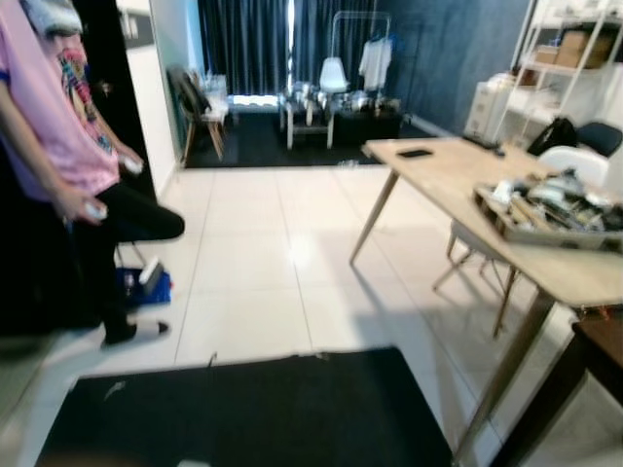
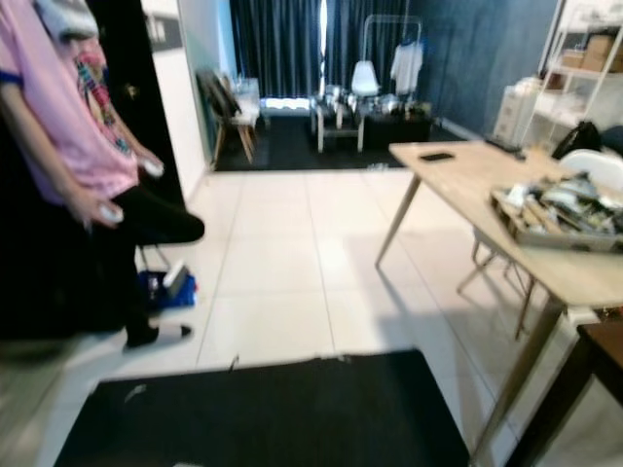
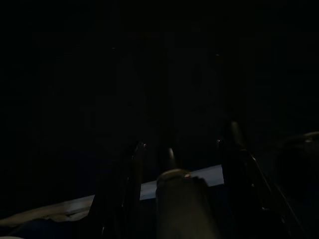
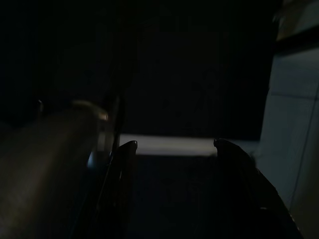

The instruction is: Picking trash to rubbish bin

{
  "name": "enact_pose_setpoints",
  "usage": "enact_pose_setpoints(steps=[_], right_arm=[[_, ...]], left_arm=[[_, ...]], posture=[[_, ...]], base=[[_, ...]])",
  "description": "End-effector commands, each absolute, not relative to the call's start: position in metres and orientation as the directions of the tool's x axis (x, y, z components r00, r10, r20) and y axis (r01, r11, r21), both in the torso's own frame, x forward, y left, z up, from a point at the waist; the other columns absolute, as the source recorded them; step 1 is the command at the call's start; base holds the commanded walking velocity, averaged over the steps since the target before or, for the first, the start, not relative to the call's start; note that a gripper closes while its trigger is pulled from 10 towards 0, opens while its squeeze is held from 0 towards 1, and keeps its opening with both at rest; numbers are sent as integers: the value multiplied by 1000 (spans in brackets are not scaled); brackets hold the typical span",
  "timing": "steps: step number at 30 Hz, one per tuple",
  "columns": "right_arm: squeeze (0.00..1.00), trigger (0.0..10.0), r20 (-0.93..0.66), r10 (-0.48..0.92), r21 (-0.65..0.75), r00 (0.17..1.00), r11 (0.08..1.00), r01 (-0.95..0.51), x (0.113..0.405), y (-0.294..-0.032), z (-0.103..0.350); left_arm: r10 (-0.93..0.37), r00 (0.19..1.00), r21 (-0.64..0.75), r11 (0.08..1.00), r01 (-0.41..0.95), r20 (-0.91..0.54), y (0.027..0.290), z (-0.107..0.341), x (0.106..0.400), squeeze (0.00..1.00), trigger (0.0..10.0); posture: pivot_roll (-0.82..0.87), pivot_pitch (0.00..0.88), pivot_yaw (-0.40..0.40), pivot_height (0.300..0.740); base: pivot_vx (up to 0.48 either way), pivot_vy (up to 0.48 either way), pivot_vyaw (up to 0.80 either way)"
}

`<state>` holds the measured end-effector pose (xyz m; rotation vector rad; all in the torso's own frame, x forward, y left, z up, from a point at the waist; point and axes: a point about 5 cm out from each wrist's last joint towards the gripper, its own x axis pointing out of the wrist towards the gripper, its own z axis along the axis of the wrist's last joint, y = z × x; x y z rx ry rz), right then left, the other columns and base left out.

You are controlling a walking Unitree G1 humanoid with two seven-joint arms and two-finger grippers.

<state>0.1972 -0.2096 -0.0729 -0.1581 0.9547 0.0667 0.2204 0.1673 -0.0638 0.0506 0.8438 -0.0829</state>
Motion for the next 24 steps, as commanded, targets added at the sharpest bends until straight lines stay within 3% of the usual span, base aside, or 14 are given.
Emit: enact_pose_setpoints(steps=[1,24], right_arm=[[0,10000,-831,0,-87,556,988,-129,190,-205,-78],[0,10000,-830,20,-62,557,990,-127,189,-197,-79]], left_arm=[[-44,642,13,996,84,-765,171,-68,213,0,10000],[-43,639,15,996,85,-768,172,-69,211,0,10000]], posture=[[-142,88,-33,740],[-143,78,-31,740]], base=[[337,0,0],[336,0,-24]])
